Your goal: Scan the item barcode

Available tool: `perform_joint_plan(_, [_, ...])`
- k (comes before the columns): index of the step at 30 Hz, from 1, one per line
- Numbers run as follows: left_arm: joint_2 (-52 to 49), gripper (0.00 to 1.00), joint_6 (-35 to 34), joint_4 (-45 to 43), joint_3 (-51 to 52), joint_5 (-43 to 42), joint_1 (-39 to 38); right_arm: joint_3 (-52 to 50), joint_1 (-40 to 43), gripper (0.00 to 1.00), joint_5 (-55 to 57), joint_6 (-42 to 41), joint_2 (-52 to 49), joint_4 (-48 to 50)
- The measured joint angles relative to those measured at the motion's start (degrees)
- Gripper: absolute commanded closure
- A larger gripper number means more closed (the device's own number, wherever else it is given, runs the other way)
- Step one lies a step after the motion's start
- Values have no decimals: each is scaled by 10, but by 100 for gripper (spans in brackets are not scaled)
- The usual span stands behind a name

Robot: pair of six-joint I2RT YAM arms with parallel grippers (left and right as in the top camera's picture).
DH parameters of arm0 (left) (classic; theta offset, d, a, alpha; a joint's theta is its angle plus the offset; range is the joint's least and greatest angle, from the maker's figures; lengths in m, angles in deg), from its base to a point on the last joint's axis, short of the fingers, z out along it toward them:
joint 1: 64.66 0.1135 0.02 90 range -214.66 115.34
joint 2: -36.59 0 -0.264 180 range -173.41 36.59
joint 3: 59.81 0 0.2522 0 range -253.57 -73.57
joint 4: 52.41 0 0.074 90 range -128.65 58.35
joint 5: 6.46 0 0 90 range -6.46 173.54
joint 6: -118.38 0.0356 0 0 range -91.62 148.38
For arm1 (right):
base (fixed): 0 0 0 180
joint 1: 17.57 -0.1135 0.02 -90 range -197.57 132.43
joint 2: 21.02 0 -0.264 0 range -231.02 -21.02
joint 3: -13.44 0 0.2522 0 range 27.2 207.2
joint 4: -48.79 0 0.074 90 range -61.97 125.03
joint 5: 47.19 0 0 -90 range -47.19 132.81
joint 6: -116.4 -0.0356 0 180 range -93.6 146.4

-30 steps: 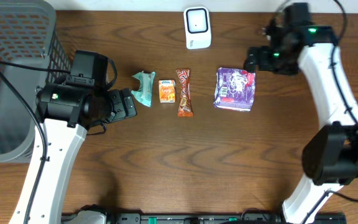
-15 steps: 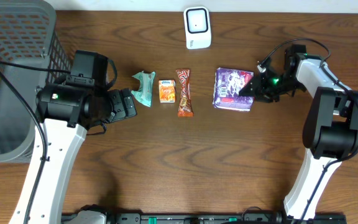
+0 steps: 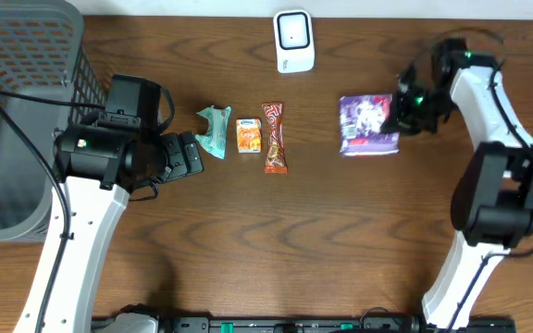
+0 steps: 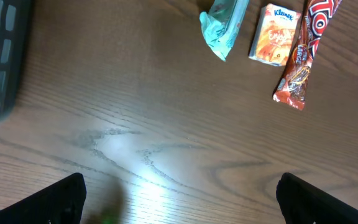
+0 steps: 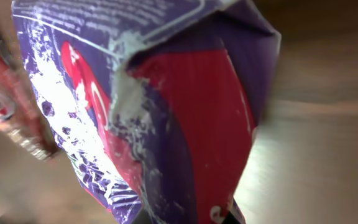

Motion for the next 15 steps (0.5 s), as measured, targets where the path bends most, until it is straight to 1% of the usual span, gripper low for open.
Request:
perform_joint_plan(1, [0, 2, 0, 0, 0, 0, 0, 3, -6, 99, 26, -7, 10, -2])
perform_joint_plan(3, [0, 2, 0, 0, 0, 0, 0, 9, -26, 99, 113, -38, 42, -10])
perform_joint_plan(5, [0, 2, 0, 0, 0, 0, 0, 14, -57, 99, 226, -74, 77, -26])
perform_joint_plan(9, [0, 2, 0, 0, 0, 0, 0, 19, -116, 99, 400, -120, 98, -49])
perform_joint_plan(12, [0, 2, 0, 0, 0, 0, 0, 18, -150, 99, 488, -139, 87, -48])
perform_joint_plan(15, [0, 2, 0, 0, 0, 0, 0, 15, -177, 91, 544, -157, 66, -42])
